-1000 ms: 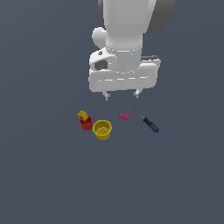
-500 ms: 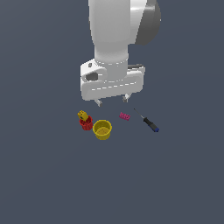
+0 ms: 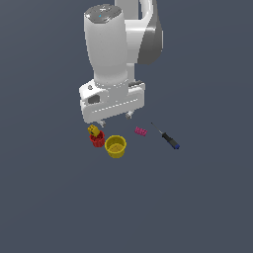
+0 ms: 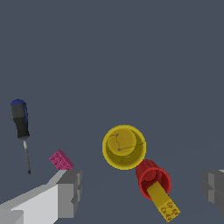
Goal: Pick up a designated object from a clutter of objects.
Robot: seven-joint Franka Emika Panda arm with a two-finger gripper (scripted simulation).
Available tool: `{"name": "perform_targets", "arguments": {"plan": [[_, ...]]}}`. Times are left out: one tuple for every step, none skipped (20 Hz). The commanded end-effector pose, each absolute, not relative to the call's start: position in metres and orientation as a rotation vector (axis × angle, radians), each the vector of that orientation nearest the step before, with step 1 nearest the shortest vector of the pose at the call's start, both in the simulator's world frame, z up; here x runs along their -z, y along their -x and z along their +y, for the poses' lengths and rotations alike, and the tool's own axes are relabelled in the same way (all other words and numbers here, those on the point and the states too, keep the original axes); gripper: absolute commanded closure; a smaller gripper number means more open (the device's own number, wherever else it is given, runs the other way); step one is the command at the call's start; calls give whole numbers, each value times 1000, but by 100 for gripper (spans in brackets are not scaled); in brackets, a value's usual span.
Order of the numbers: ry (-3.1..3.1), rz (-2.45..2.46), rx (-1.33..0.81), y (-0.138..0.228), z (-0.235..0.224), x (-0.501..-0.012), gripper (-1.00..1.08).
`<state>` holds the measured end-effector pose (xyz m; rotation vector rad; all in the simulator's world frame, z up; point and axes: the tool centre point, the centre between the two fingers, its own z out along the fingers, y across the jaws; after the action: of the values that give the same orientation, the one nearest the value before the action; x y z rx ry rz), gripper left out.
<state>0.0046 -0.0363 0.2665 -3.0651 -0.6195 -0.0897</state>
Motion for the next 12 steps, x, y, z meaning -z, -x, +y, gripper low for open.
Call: {"name": "perform_targets", "arguments": {"plan": [[3052, -690, 85, -1, -46, -257, -92], [3047, -717, 83, 0, -50, -254, -92], [3041, -745, 81, 2, -54, -250, -92], [3035, -772, 79, 4, -58, -246, -92], [3029, -799, 76, 5, -61, -243, -92], [3022, -826, 74, 7, -65, -239, -92], [3016, -853, 72, 9, -69, -236, -92], [3009, -880, 70, 10, -73, -232, -92], [3001, -907, 67, 12, -76, -229, -92], [2994, -934, 65, 14, -80, -225, -92], [2986, -961, 63, 16, -84, -222, -92], [2978, -988, 60, 18, -87, -218, -92]]}}
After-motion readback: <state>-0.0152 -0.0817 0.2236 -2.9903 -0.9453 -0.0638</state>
